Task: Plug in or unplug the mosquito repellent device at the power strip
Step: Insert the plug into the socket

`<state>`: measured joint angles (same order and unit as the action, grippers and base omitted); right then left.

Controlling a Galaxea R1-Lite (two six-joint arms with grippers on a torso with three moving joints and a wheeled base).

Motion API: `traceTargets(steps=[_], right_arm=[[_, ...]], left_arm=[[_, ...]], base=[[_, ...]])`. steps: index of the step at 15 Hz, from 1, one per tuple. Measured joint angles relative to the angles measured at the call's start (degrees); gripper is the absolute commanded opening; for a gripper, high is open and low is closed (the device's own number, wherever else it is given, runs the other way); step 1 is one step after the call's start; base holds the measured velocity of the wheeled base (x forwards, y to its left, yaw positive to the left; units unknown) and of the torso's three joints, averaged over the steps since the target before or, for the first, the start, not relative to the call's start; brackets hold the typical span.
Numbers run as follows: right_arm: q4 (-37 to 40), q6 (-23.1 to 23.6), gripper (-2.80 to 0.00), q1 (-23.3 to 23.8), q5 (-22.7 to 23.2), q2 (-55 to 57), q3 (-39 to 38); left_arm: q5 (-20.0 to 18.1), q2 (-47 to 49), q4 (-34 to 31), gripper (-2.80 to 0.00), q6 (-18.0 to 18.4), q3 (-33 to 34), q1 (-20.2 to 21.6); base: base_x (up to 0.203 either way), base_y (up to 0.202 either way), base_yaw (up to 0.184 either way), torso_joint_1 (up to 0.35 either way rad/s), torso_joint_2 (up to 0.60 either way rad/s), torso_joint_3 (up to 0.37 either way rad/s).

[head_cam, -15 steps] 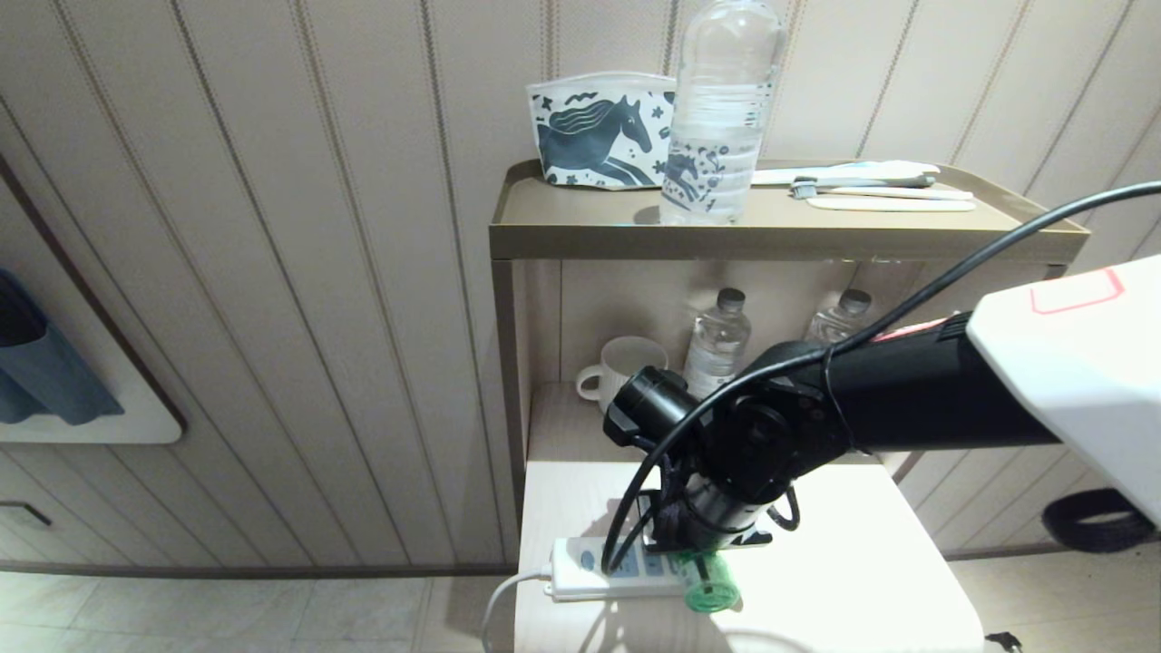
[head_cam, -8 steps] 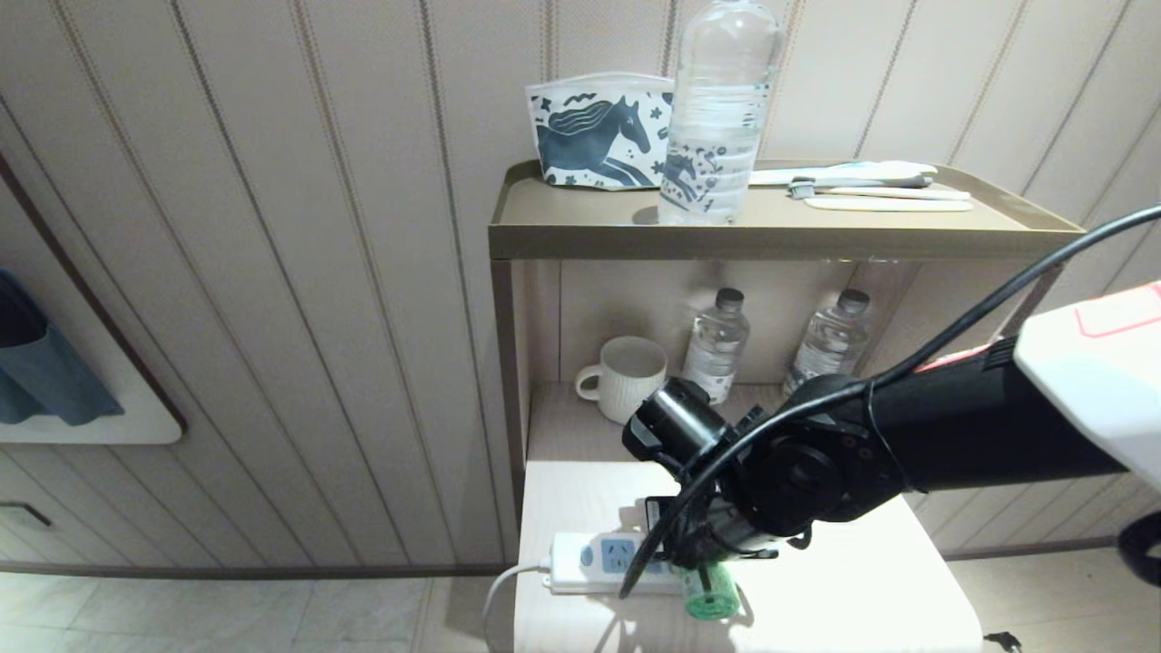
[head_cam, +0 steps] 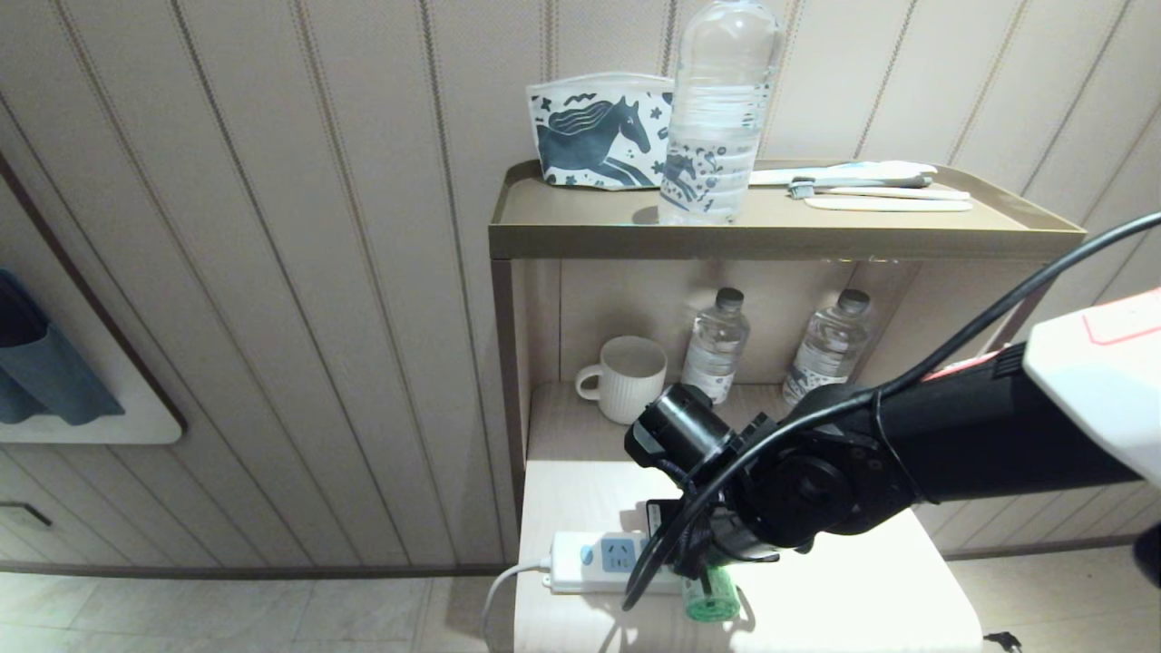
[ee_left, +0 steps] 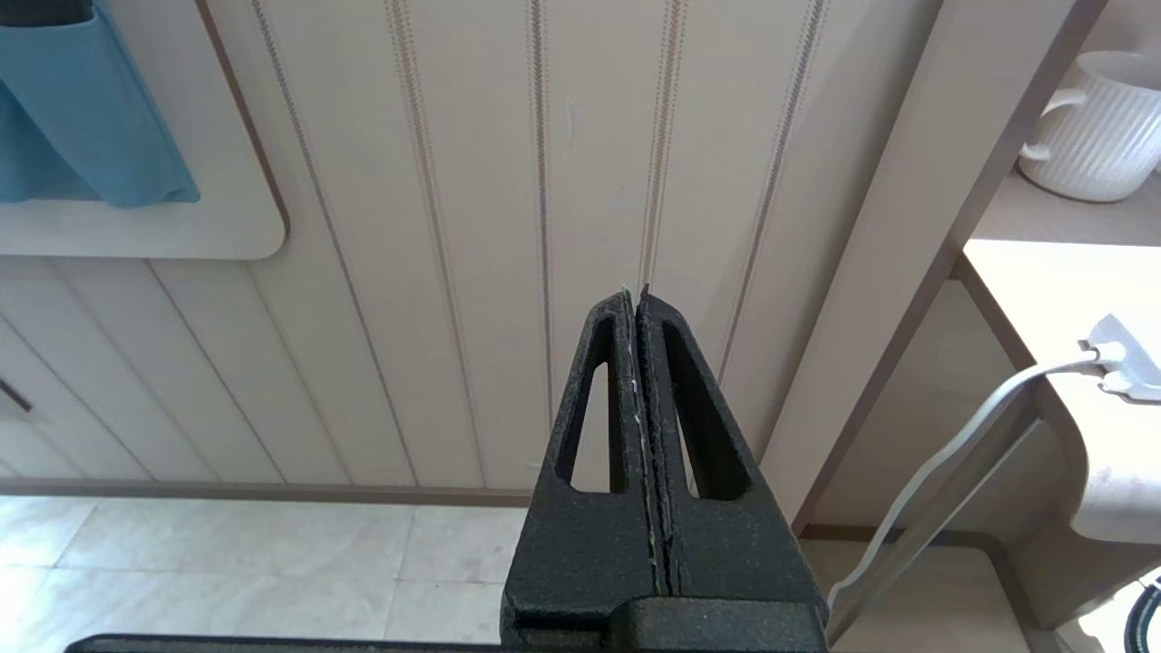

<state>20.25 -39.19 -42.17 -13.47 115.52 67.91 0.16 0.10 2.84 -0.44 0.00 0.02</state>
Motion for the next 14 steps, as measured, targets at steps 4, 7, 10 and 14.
traceTargets(steps=[4, 7, 10, 14], right_arm=[[-0.05, 0.15, 0.0, -0.05, -1.1, -0.2, -0.04], [-0.05, 0.28, 0.0, -0.09, -1.12, -0.73, -0.16], [0.11, 0.63, 0.0, -0.06, -1.19, -2.23, -0.09], [0.6, 1.87, 0.0, -0.13, -1.34, -5.59, 1.03]], left_arm=[[0.0, 0.0, 0.02, -2.8, 0.0, 0.0, 0.0], [-0.02, 0.0, 0.02, -2.8, 0.02, 0.0, 0.0], [-0.02, 0.0, 0.02, -2.8, 0.03, 0.0, 0.0], [0.0, 0.0, 0.02, -2.8, 0.03, 0.0, 0.02]], base=[[0.0, 0.0, 0.0, 0.0, 0.0, 0.0], [0.0, 0.0, 0.0, 0.0, 0.0, 0.0], [0.0, 0.0, 0.0, 0.0, 0.0, 0.0], [0.0, 0.0, 0.0, 0.0, 0.0, 0.0]])
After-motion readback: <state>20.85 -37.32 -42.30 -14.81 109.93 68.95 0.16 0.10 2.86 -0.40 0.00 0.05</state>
